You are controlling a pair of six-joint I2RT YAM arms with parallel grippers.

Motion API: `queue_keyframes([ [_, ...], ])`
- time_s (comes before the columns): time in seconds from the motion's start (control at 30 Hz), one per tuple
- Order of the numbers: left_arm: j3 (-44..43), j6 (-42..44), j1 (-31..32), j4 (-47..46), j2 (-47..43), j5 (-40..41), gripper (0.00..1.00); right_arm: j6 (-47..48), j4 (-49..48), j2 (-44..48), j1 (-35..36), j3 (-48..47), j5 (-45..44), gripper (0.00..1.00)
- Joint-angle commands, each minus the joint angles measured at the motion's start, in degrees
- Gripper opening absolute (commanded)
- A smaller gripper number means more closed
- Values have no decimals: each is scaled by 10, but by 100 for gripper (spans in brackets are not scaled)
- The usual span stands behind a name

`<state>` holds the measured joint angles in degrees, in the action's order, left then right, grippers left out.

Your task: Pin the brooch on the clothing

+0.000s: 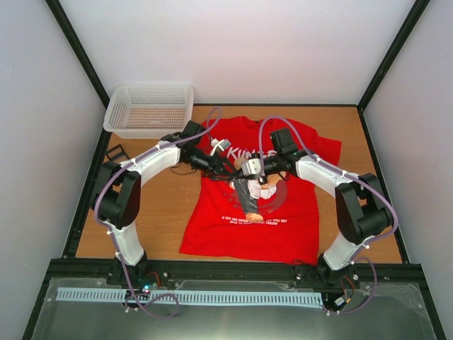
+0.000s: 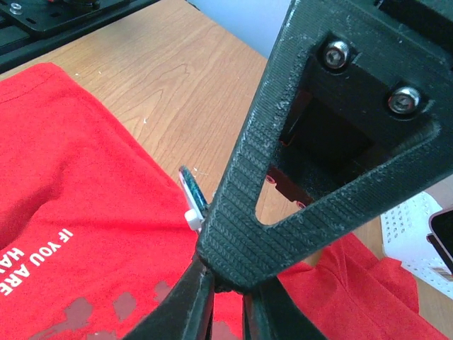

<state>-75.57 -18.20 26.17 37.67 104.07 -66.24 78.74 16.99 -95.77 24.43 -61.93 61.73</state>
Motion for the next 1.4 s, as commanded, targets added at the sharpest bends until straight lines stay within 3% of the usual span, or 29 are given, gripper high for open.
queue_keyframes([
  [0.0, -3, 20, 9, 9, -11, -8, 42, 16, -4, 7, 3, -4, 8, 14],
  [0.23, -6, 24, 10, 13, -7, 0, 41, 13, -11, 34, 3, 18, 5, 25],
  [0.47, -5, 27, 10, 15, -8, 3, 40, 17, 11, 34, 1, 5, 7, 27],
  [0.87, -7, 25, 10, 14, -7, 1, 39, 42, 31, 19, 3, -10, 35, 3],
  [1.1, -20, 25, 10, 15, -11, 5, 40, 27, 17, 25, 4, 4, 49, 3],
  [1.37, -40, 20, 3, 0, -25, 55, 77, -136, -131, 60, -12, 71, 56, 3],
])
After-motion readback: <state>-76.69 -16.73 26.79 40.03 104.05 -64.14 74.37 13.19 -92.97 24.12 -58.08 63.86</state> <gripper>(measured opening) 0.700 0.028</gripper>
